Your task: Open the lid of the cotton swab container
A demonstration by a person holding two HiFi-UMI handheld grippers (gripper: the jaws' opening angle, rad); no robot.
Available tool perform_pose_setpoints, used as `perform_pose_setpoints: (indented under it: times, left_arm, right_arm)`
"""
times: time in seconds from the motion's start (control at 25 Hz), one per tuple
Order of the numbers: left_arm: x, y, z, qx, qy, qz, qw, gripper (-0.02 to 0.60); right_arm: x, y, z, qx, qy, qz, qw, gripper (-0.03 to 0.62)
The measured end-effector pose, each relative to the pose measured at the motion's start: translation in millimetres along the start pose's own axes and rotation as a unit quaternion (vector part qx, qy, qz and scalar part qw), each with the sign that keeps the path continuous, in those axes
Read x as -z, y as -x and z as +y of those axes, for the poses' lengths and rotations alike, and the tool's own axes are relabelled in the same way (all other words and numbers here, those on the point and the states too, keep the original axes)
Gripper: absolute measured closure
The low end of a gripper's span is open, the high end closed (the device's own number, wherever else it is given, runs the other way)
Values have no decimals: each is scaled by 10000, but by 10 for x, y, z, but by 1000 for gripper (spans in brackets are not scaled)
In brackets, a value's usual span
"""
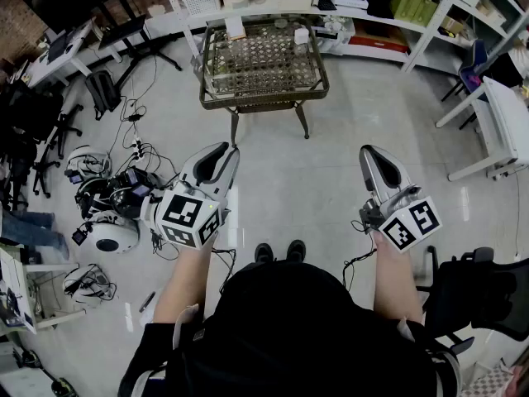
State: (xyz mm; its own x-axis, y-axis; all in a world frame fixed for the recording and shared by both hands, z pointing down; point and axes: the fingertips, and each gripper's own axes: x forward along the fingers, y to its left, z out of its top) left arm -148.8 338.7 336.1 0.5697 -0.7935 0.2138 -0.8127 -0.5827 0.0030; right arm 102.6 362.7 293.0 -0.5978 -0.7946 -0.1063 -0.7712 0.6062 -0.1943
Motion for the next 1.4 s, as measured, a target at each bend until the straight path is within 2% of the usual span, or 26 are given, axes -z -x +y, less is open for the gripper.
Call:
perform_pose_setpoints:
  times: [0.4,0.84,1.16,1.4]
  left_arm:
    - [-50,9,0,73,-60,-3,10000,499]
    - [-123,-151,-185,57,-64,-26,10000,499]
    - [-97,-242,-441,-20,-69,52,10000,499]
    - [-66,-332,-456,-1,-58,118,9999,499]
  right_arm:
    - [-31,-40,86,6,-46,8,10000,585]
    - [-15,53,68,-240,381,223,9987,583]
    - [48,327,-221,-178,11,167,9997,577]
    - [49,346,-349,-136,-121,92,9998,577]
